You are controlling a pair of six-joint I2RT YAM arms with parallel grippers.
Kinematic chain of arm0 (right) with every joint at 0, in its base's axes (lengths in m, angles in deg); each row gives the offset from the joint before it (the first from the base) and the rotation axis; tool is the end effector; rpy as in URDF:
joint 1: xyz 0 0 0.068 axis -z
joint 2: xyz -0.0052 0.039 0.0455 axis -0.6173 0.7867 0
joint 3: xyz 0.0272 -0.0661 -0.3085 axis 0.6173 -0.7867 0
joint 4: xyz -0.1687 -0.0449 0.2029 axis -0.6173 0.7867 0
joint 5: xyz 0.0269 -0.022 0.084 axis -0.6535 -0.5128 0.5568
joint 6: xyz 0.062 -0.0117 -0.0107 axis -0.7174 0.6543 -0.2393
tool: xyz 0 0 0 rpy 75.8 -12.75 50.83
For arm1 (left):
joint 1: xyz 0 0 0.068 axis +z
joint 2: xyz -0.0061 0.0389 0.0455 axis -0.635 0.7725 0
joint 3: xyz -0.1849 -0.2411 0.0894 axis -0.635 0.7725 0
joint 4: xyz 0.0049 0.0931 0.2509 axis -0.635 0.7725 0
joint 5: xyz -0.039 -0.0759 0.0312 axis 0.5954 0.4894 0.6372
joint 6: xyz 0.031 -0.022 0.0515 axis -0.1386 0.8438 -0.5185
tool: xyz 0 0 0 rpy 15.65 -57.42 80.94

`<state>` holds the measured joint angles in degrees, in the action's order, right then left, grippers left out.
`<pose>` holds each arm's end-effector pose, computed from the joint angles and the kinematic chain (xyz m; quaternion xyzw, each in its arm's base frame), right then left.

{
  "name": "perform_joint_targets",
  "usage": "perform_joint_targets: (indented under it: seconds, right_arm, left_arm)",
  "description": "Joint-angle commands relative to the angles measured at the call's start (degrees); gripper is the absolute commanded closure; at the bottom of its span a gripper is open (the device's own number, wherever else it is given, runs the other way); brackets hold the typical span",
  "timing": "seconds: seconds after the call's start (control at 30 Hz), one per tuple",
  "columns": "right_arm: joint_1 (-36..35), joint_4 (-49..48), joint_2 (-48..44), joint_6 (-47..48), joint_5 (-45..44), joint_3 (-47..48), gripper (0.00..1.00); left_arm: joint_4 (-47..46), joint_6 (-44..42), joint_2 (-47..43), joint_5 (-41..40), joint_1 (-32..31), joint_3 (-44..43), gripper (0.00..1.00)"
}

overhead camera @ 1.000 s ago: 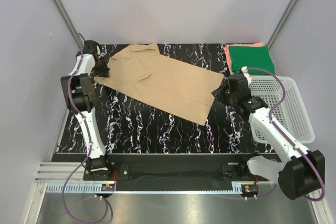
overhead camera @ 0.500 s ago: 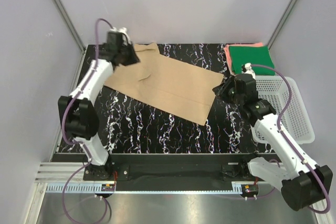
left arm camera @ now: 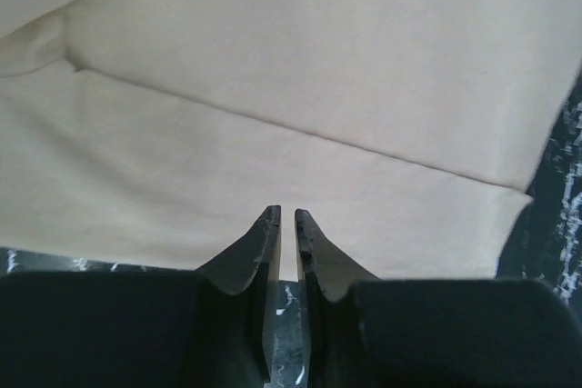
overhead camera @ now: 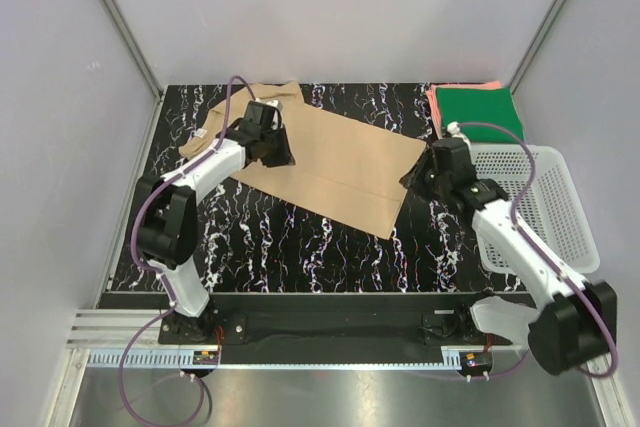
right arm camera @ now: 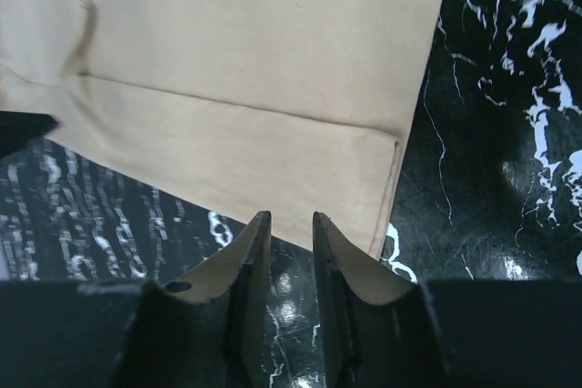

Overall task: Fold and stack the t-shirts
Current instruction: Fold the tshirt

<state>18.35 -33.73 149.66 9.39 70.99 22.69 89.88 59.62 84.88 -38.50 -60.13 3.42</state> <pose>0.2247 0.0786 0.3212 0.1562 0.8814 0.2023 0.3973 0.3868 -0.1547 0.2686 -0.0275 0.9324 -0.2127 0.2908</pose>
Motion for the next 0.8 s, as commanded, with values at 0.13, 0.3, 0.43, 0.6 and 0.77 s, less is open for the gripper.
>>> perform_joint_targets:
  seconds: [0.13,0.3,0.43,0.6,0.77]
  right_arm:
    - [-5.3,-2.4,16.8,-1.2,0.8,5.4,0.7]
    - [-10.7,-3.9,28.7,-2.5,1.2,10.3,0.71]
    - [-11.4,-3.8,38.0,-1.3,1.1,15.2,0.73]
    - [-11.4,-1.1,41.8,0.2,0.2,16.4,0.72]
    - [-11.4,0.0,40.2,0.8,-1.4,12.6,0.73]
  left_arm:
    - [-1.2,-2.8,0.0,-4.5,14.1,-3.6,0.91]
    - [5.0,-7.1,10.0,-8.0,21.9,-12.7,1.0]
    - [8.9,-7.5,16.8,-6.0,23.7,-17.7,1.0]
    - [14.4,-8.8,21.4,-9.0,23.6,-21.8,1.0]
    - [17.4,-10.0,21.4,-15.2,23.7,-19.6,1.0]
